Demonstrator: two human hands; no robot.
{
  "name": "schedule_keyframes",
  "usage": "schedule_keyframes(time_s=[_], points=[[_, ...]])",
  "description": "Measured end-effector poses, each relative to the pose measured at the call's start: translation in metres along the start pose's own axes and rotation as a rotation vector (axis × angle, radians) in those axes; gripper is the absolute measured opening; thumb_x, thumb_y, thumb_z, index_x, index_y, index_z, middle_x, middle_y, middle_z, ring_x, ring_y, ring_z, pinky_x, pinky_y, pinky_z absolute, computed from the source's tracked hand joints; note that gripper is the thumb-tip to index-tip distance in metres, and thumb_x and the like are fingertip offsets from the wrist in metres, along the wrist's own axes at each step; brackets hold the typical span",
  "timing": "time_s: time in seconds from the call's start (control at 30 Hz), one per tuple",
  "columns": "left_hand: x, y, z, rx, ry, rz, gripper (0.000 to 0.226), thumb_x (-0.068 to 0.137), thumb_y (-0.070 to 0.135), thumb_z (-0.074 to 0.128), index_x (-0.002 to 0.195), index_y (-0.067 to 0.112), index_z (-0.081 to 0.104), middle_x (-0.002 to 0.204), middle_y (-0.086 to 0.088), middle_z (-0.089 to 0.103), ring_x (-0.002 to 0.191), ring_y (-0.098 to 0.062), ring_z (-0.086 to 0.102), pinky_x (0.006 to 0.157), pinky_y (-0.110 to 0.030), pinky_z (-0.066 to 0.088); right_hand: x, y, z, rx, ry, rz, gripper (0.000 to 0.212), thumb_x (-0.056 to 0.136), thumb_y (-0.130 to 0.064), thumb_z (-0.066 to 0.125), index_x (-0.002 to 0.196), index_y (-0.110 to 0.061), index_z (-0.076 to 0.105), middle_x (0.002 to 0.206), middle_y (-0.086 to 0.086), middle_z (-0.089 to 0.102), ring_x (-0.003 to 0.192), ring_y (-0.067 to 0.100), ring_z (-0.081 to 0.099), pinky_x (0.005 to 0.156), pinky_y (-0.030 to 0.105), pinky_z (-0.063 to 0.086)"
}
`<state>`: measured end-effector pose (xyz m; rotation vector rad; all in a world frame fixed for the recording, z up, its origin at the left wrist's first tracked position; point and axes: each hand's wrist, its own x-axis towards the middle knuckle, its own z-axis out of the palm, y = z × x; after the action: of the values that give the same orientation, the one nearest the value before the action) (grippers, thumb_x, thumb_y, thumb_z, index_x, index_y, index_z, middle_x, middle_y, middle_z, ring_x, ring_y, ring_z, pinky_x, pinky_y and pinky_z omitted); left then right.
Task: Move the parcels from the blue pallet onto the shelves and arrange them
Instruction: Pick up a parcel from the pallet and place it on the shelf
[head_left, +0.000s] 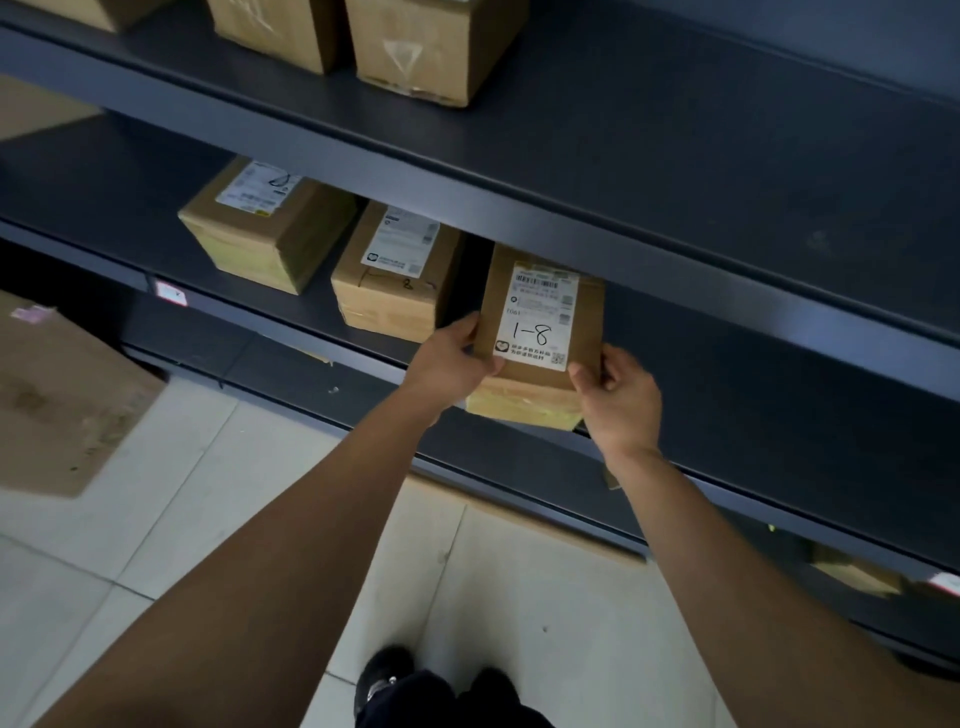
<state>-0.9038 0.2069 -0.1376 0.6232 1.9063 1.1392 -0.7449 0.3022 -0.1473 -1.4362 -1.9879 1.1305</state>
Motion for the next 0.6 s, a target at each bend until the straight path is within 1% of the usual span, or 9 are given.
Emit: schedule_keyframes(time_s=[0.13, 0.27, 0.37, 0.43, 0.5, 0.6], points=[[0.027, -0.016, 0.002, -0.030, -0.024, -0.005, 0.067, 0.087, 0.013, 0.067, 0.146, 0.025, 0.038, 0.131, 0.005, 0.061, 0.117, -0.017, 0.057, 0.101, -0.046, 0.047, 0.021, 0.013, 0.018, 0.015, 0.022, 0.009, 0.026, 0.087, -0.027, 0.067, 0.112, -0.017, 0.064, 0.104, 0.000, 0.071, 0.096, 0.020, 0.067, 0.088, 0.044, 0.055], [0.045, -0.027, 0.007, -0.039, -0.077, -0.019, 0.076, 0.088, 0.014, 0.067, 0.151, 0.026, 0.027, 0.139, 0.005, 0.053, 0.125, -0.018, 0.051, 0.108, -0.043, 0.041, 0.036, 0.027, 0.028, -0.009, 0.051, 0.005, 0.023, 0.088, -0.028, 0.064, 0.108, -0.016, 0.066, 0.100, 0.001, 0.070, 0.093, 0.021, 0.066, 0.084, 0.043, 0.055], [0.058, -0.031, 0.009, -0.062, -0.083, 0.004, 0.074, 0.088, 0.016, 0.067, 0.151, 0.024, 0.029, 0.140, 0.004, 0.052, 0.128, -0.015, 0.048, 0.113, -0.037, 0.035, 0.045, 0.033, 0.031, -0.017, 0.060, -0.016, 0.017, 0.091, -0.026, 0.062, 0.102, -0.014, 0.066, 0.097, 0.003, 0.070, 0.092, 0.022, 0.066, 0.078, 0.038, 0.054], [0.067, -0.032, 0.012, -0.035, -0.061, 0.027, 0.069, 0.088, 0.021, 0.068, 0.149, 0.023, 0.034, 0.139, 0.003, 0.054, 0.128, -0.016, 0.049, 0.113, -0.038, 0.035, 0.051, 0.032, 0.032, -0.017, 0.058, -0.030, 0.013, 0.092, -0.024, 0.060, 0.098, -0.013, 0.066, 0.093, 0.002, 0.068, 0.090, 0.022, 0.065, 0.071, 0.030, 0.048], [0.072, -0.031, 0.016, 0.008, -0.022, 0.050, 0.066, 0.088, 0.027, 0.067, 0.147, 0.023, 0.038, 0.137, 0.002, 0.056, 0.127, -0.017, 0.050, 0.112, -0.039, 0.037, 0.058, 0.029, 0.033, -0.024, 0.060, -0.027, 0.014, 0.094, -0.024, 0.058, 0.097, -0.012, 0.064, 0.091, 0.002, 0.066, 0.088, 0.021, 0.064, 0.069, 0.026, 0.043], [0.075, -0.024, 0.021, 0.105, 0.026, 0.096, 0.062, 0.093, 0.029, 0.061, 0.149, 0.021, 0.035, 0.138, 0.001, 0.055, 0.128, -0.019, 0.049, 0.106, -0.027, 0.037, 0.068, 0.024, 0.032, -0.069, 0.059, -0.015, 0.018, 0.096, -0.026, 0.054, 0.100, -0.011, 0.063, 0.096, 0.006, 0.066, 0.089, 0.022, 0.062, 0.070, 0.028, 0.043]])
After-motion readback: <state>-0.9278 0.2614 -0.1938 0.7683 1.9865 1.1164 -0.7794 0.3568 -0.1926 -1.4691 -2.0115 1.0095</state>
